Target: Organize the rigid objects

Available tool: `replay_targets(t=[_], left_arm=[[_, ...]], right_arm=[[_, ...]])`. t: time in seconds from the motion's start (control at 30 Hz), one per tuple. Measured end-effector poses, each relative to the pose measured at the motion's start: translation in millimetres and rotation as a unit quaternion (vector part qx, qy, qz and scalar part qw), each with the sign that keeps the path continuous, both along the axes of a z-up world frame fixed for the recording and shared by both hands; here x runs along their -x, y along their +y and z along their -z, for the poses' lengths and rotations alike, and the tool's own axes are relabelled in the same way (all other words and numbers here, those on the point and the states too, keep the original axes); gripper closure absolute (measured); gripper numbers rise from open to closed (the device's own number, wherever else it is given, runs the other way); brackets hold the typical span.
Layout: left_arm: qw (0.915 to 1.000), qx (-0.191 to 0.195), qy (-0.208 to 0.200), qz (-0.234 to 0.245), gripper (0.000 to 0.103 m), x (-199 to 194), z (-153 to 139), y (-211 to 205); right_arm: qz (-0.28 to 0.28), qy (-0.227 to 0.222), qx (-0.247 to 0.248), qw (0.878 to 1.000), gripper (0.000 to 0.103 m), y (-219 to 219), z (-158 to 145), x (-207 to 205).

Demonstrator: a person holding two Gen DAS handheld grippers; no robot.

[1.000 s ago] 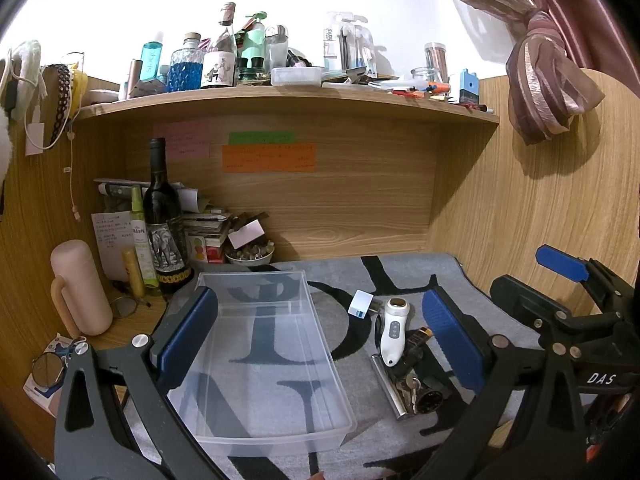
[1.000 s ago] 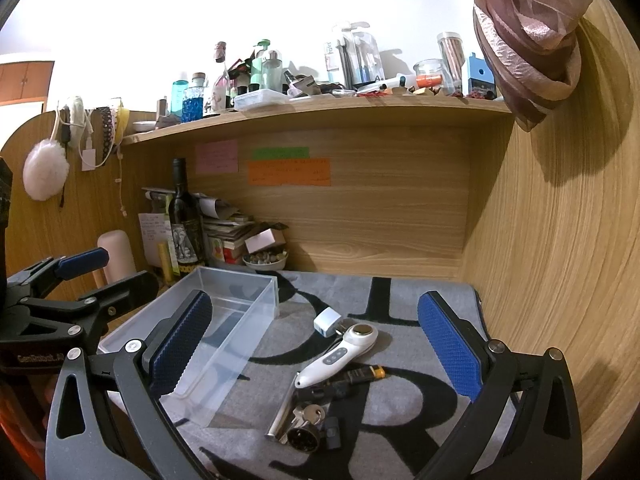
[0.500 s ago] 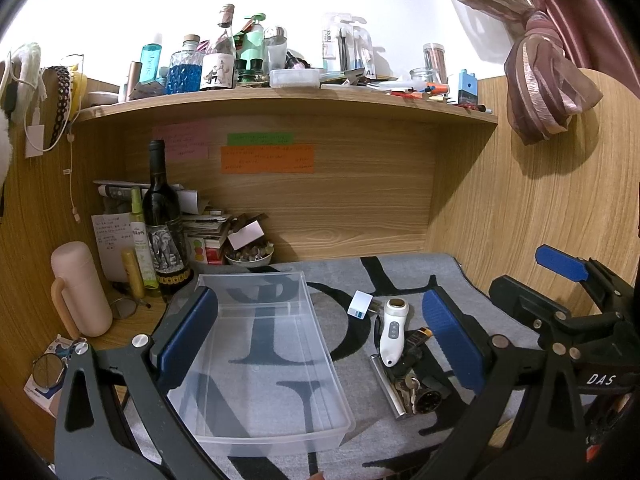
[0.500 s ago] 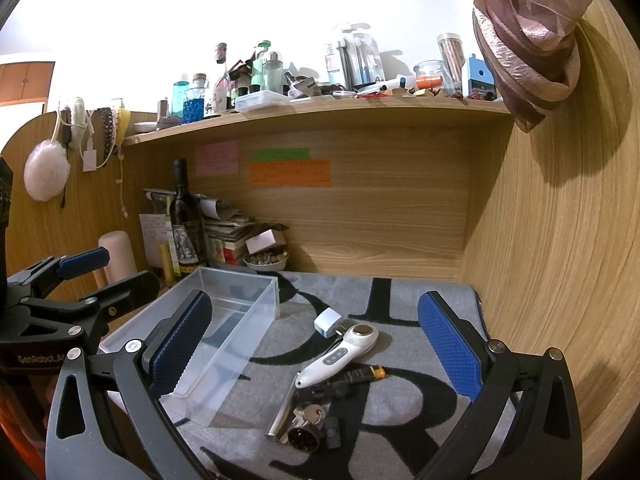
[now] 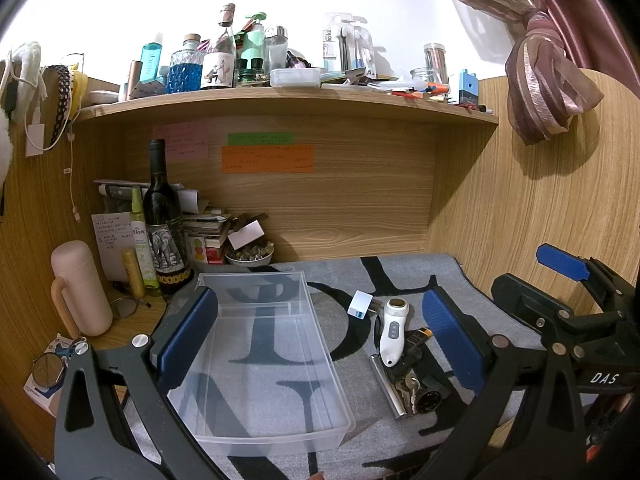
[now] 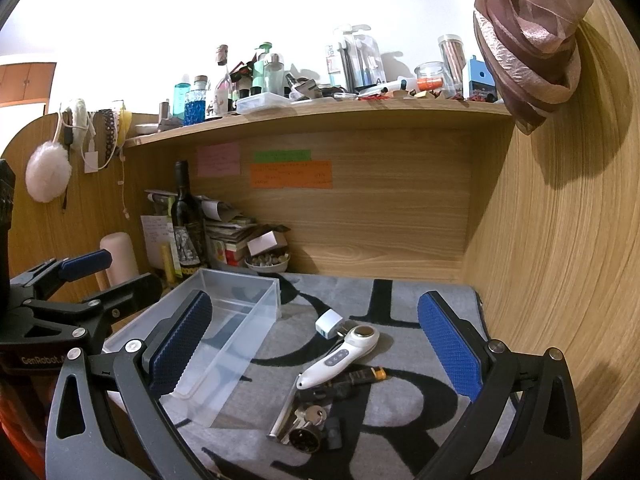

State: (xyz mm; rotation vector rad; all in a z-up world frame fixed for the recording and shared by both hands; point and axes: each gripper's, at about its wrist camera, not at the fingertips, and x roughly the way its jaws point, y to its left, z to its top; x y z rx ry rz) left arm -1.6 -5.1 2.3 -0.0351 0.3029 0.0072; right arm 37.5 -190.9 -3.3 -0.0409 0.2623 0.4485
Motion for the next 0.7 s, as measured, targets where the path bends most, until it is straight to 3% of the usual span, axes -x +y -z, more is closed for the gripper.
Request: replay_targets(t=[0.7], left_arm=[[1.0000,0.001,0.001,0.002,0.000,0.6,-1.5,-2.0]], right_arm=[[0.000,0.000,0.001,1.000,0.000,1.3,0.5,-1.0]])
